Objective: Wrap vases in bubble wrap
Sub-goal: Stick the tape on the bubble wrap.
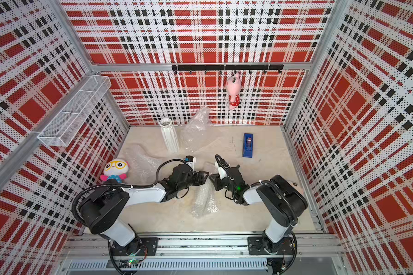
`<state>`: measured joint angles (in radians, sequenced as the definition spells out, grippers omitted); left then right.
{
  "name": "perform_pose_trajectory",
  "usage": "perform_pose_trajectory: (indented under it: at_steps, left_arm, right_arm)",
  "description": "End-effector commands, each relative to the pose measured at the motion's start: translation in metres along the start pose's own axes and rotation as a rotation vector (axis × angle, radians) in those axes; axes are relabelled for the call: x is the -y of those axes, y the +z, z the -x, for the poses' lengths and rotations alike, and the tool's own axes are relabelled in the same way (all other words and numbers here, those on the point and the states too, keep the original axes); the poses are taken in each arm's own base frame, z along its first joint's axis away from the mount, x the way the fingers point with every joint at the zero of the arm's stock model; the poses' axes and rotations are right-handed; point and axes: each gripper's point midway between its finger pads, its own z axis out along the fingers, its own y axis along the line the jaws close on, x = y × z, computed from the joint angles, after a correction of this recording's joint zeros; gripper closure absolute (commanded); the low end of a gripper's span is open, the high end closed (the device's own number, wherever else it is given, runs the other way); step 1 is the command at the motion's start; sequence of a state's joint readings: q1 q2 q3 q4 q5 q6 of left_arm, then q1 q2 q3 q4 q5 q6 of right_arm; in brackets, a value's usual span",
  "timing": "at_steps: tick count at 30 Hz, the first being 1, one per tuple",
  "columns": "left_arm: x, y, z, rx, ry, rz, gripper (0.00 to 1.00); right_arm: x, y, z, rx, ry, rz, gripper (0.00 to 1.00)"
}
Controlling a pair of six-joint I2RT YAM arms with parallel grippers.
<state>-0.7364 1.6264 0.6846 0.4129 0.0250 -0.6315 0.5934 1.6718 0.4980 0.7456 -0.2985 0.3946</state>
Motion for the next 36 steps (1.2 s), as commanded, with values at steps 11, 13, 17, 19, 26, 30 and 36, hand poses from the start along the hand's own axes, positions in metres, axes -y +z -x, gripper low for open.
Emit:
perform_pose_trajectory:
  at_steps: [11,13,17,19,26,30,36]
  left_arm:
    - [-0.001,-0.032,-0.02,-0.045,0.107,0.099,0.14]
    - [0.002,-0.033,-0.025,-0.067,0.119,0.108,0.1]
    - [0.007,-0.034,-0.039,-0.113,0.143,0.134,0.0]
    - [0.016,-0.035,-0.043,-0.124,0.152,0.118,0.02]
    - [0.03,-0.033,-0.049,-0.14,0.152,0.091,0.02]
    - [0.025,-0.026,-0.057,-0.177,0.164,0.116,0.02]
    - [0.013,-0.019,-0.068,-0.219,0.196,0.185,0.02]
  right_arm:
    - [-0.009,0.003,0.009,0.032,0.002,0.055,0.79]
    - [-0.009,0.004,0.009,0.033,0.003,0.059,0.79]
    - [-0.01,0.005,0.012,0.037,0.002,0.062,0.79]
    - [-0.01,0.006,0.011,0.032,0.001,0.061,0.79]
    - [-0.009,0.008,0.013,0.037,0.001,0.061,0.79]
    - [-0.009,0.009,0.012,0.036,0.001,0.06,0.79]
    - [-0.009,0.009,0.013,0.037,0.002,0.057,0.79]
